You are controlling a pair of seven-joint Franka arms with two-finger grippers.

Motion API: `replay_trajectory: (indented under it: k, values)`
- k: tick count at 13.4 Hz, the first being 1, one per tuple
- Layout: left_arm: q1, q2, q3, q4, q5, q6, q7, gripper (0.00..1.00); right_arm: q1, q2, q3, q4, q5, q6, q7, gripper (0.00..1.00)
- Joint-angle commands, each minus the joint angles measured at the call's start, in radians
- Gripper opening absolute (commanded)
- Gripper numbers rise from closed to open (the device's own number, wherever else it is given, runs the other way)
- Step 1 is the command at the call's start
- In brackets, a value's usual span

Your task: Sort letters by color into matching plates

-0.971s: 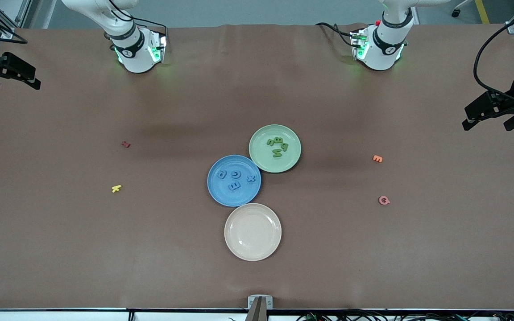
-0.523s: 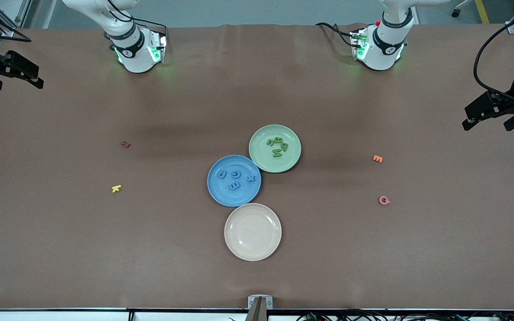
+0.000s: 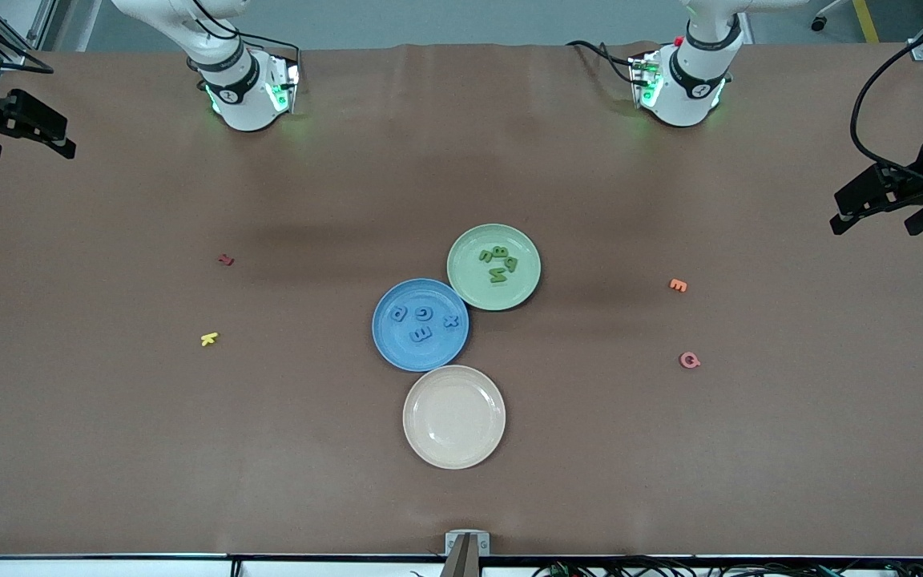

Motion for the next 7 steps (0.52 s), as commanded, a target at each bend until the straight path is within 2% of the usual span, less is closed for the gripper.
replay_trajectory:
  k: [1, 7]
  values:
    - [-0.003, -0.001, 0.000, 0.012, 0.018, -0.034, 0.000, 1.00, -0.019, -0.027, 0.011, -0.029, 0.038, 0.021, -0.011, 1.00]
    - [-0.006, -0.002, -0.002, 0.014, 0.018, -0.093, 0.000, 1.00, -0.017, -0.027, 0.009, -0.029, 0.058, 0.025, -0.011, 1.00]
